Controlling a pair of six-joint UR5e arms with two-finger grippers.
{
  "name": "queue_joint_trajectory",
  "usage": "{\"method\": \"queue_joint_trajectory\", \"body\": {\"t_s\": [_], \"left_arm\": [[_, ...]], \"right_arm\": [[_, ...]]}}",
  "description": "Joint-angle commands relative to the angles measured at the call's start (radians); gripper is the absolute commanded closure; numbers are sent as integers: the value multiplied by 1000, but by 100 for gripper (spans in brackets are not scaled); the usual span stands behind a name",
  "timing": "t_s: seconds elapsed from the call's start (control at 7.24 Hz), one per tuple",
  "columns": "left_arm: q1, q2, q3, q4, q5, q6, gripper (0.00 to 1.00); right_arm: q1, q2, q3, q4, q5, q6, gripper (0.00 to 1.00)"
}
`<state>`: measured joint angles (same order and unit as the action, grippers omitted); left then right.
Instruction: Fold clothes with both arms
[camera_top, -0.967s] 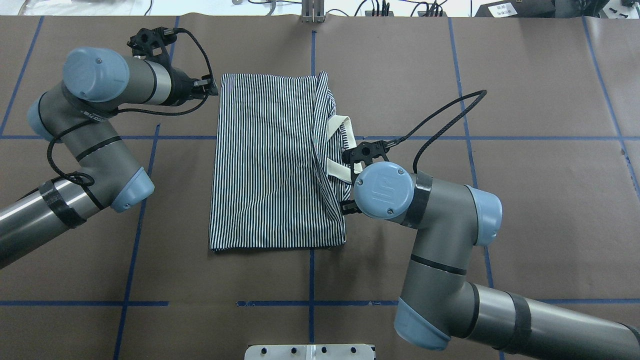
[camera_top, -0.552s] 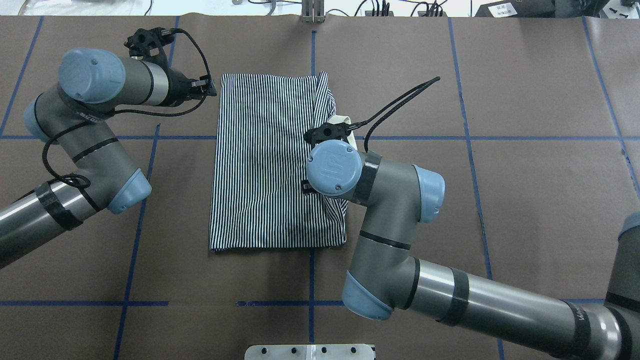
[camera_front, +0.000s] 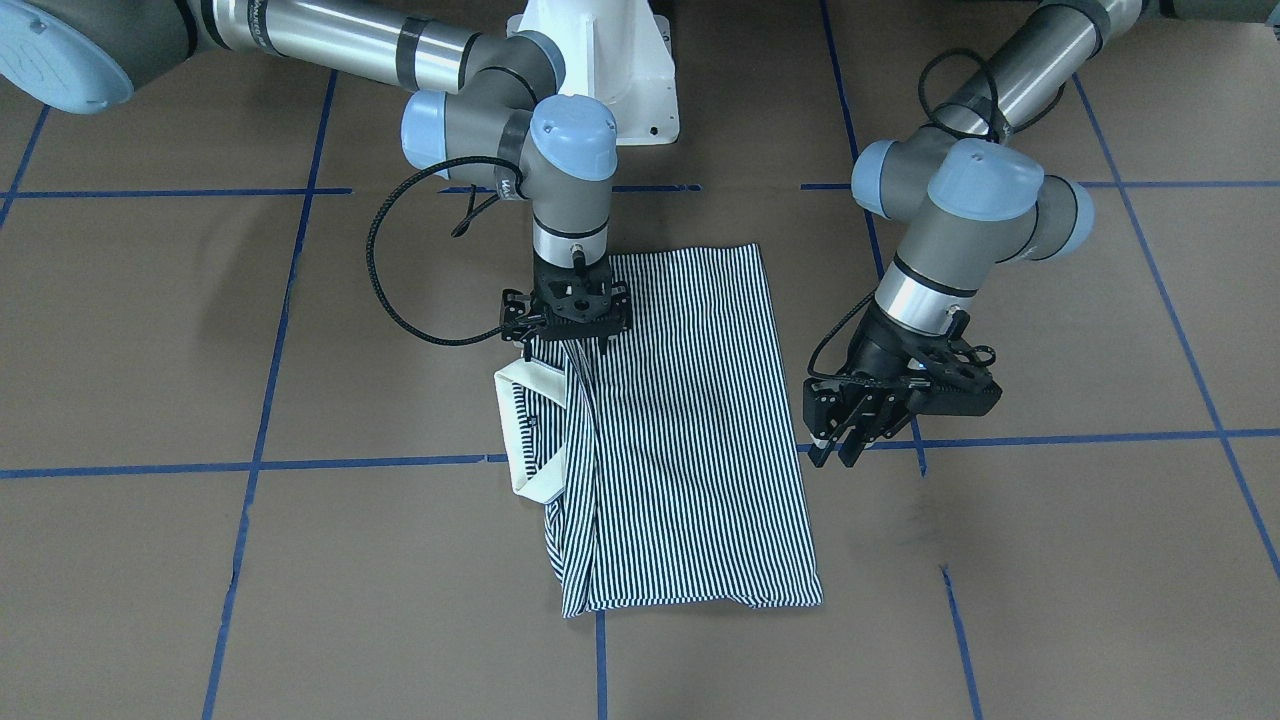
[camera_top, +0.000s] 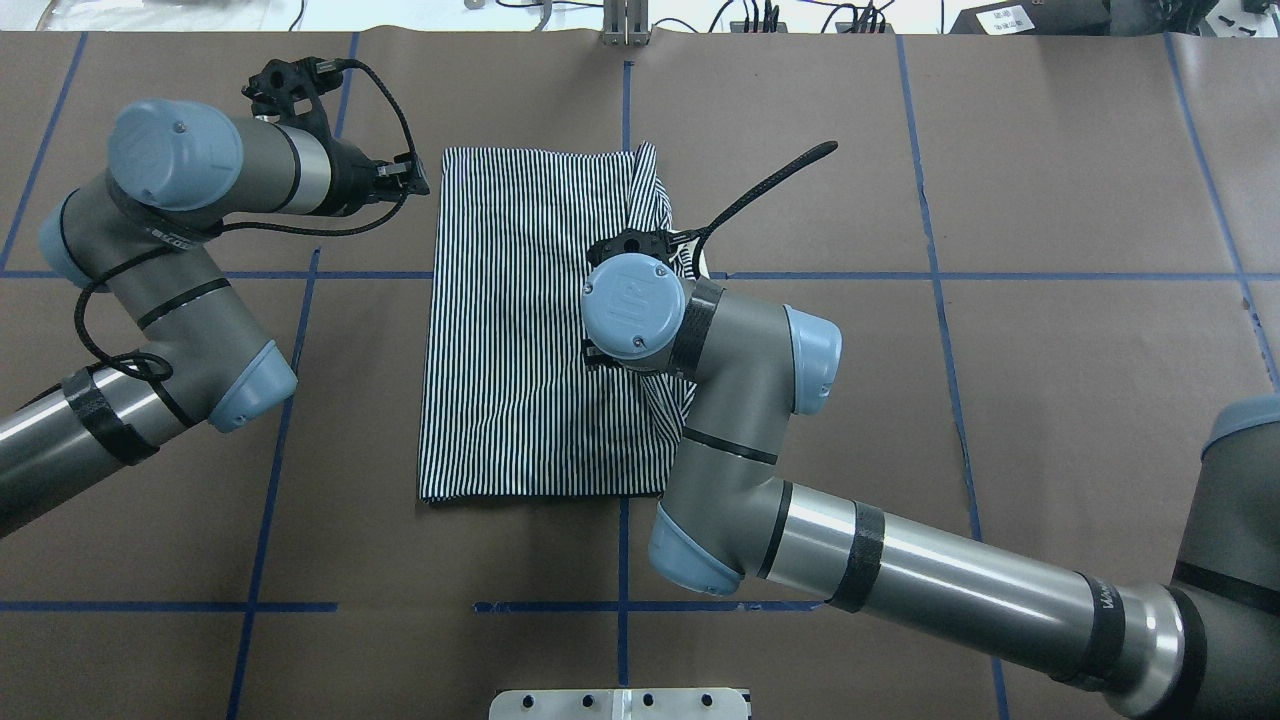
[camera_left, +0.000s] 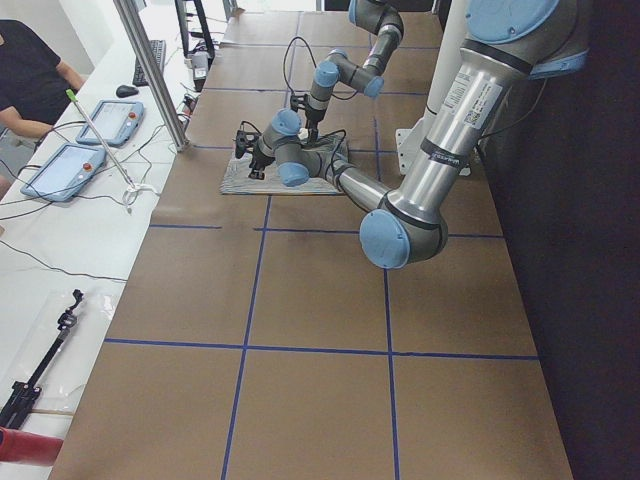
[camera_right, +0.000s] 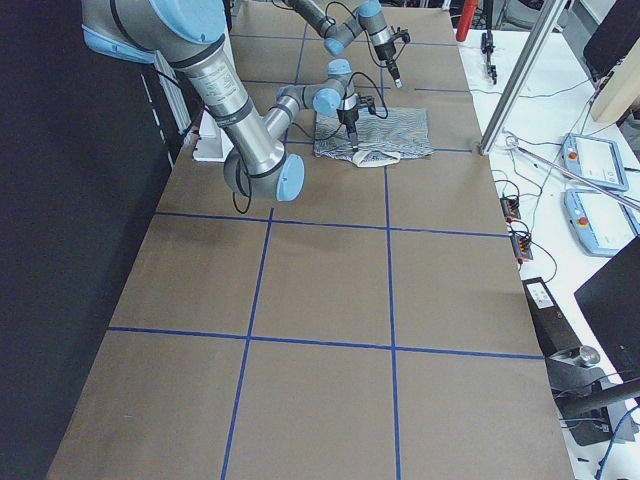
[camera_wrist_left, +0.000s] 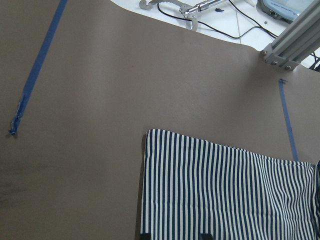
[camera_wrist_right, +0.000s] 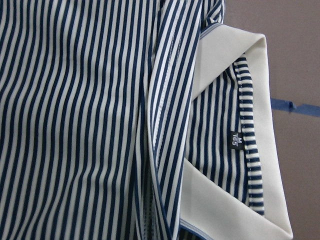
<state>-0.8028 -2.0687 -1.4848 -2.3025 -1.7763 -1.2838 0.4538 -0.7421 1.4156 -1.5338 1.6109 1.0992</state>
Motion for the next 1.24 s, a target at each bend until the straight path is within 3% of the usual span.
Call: {"method": "queue_joint_trajectory", "body": {"t_s": [0.0, 0.69, 1.1], "left_arm": [[1, 1, -3, 0, 0, 0, 56], [-1, 1, -25, 5, 2, 0, 56], [-1, 2, -29, 5, 2, 0, 56]], "right_arm": [[6, -2, -18, 1, 4, -4, 0], [83, -94, -3, 9, 90, -131, 0], [100, -91, 29, 1, 115, -139, 0]]}}
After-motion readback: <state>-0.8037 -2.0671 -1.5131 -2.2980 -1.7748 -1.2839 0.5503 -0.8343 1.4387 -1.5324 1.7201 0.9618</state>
